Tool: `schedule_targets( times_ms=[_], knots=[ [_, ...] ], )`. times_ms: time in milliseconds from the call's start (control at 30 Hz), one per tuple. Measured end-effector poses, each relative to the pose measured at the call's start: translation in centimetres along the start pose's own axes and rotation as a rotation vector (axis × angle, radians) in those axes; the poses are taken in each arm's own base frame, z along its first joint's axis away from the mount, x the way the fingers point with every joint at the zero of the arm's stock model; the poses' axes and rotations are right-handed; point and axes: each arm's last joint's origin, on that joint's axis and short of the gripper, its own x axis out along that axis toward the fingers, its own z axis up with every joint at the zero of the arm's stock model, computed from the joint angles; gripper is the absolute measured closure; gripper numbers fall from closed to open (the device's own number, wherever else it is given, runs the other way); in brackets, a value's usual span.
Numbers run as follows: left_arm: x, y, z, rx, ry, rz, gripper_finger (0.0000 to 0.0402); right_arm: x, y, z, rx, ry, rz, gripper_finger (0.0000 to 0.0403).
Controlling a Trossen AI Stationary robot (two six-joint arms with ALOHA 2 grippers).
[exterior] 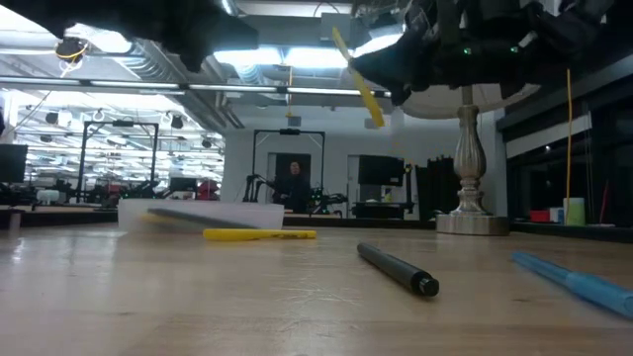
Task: Pick & place school supplies into a supply box
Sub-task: Put the yellow pen into the pink supply box
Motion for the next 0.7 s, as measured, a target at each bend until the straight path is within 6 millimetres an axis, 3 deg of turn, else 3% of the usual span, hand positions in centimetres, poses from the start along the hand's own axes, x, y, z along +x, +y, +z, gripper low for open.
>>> schedule_targets(
  times_ms=[267,400,700],
  knots=[
    [2.7,1.4,-0.3,-0.02,-0.12,0.01,0.0246,0.5,-0.5,1.3,-0.057,-0.044,0.06,0.0374],
    [3.9,1.2,-0.2,0.0,-0.18,-0.072,0.024,0.5,-0.5,1.2,-0.051,-0.029,0.061,0.0374],
    [7.8,0.4,0.2,-0.022,-0.16,-0.067,0.024,0.5,-0.5,0.7,-0.015,0.013,0.063,0.0374]
  ],
)
